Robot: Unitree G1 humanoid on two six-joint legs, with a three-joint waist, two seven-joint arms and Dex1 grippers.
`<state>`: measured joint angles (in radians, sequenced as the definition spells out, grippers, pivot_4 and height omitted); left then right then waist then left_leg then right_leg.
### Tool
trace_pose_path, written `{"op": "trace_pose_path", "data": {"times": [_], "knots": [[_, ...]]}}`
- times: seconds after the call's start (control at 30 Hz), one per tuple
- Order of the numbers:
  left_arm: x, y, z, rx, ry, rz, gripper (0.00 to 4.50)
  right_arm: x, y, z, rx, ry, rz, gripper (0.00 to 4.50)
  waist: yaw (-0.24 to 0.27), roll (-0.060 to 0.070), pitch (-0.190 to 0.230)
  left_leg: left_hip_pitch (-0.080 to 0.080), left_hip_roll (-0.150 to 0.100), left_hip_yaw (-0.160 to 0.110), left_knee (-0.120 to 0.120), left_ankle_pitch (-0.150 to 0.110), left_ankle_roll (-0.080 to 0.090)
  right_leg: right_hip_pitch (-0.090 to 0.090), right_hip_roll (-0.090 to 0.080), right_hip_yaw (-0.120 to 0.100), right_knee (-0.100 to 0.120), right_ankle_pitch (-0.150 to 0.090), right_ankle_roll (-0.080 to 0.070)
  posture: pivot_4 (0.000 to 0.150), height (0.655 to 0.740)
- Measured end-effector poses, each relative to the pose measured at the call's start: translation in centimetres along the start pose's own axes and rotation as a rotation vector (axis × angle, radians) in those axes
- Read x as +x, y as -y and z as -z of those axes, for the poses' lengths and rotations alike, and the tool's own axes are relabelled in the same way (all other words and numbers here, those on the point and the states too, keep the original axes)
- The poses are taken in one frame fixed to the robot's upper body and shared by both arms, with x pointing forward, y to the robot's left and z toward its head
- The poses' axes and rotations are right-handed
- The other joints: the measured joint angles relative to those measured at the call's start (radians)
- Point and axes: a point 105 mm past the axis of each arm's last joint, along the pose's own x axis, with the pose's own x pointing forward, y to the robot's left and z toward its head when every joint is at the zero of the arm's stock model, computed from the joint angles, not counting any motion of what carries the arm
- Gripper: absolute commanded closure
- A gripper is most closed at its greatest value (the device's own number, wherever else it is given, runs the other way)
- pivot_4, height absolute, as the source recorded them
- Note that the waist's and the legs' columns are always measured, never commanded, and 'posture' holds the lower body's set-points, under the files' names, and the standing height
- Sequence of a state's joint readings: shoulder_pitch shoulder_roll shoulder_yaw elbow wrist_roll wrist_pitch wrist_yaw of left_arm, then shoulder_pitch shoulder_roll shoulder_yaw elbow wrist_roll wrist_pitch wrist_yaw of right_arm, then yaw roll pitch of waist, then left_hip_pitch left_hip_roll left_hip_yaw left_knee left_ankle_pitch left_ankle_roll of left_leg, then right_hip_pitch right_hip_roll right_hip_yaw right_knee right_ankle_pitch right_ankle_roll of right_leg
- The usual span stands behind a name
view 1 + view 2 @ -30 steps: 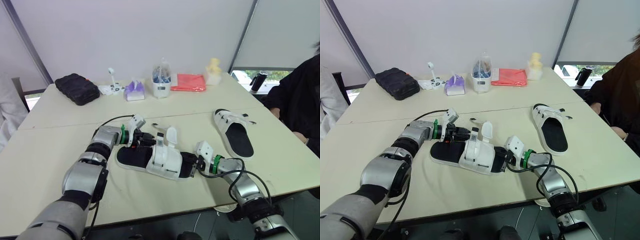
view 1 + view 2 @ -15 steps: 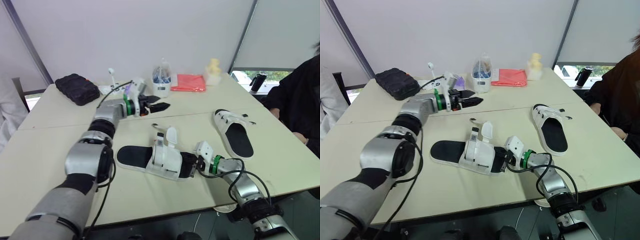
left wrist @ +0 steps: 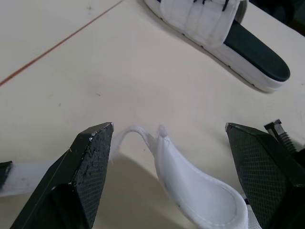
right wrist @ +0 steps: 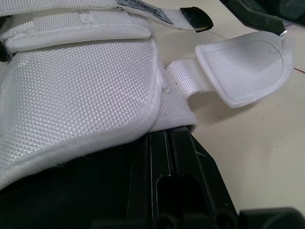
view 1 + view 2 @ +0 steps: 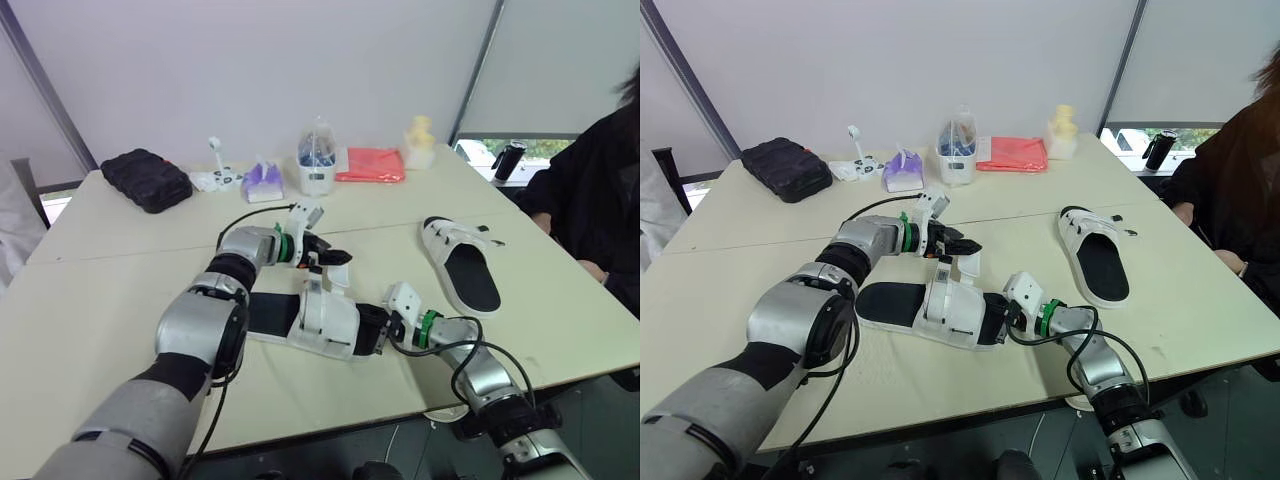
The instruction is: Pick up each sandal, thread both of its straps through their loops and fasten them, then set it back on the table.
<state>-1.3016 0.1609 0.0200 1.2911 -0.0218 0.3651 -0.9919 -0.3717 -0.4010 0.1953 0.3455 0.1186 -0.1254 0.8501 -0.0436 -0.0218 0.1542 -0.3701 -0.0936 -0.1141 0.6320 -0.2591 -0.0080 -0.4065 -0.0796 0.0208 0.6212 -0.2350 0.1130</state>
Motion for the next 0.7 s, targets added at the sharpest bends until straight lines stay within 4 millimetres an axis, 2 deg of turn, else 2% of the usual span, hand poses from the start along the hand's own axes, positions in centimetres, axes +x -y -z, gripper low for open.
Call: {"op": "trace_pose_path", "data": {"times": [0.23,0.7], "knots": [[-1.7,-0.8,-0.2,0.010,-0.012,0.003,0.62,-0.1,0.0,0.1,0.001,0.002,0.013,4.50,0.002,0.000,0.000,0.000,0.000,0.000,0.000,0.000,0.000,0.000,0.000,0.000,0.000,0.000,0.000,0.150,0.7400],[-0.6,0.7,1.1,-0.019,-0.066,0.088,0.62,0.1,0.1,-0.2,-0.018,0.013,0.023,4.50,0.001,0.000,0.000,0.000,0.000,0.000,0.000,0.000,0.000,0.000,0.000,0.000,0.000,0.000,0.000,0.150,0.7400]]}}
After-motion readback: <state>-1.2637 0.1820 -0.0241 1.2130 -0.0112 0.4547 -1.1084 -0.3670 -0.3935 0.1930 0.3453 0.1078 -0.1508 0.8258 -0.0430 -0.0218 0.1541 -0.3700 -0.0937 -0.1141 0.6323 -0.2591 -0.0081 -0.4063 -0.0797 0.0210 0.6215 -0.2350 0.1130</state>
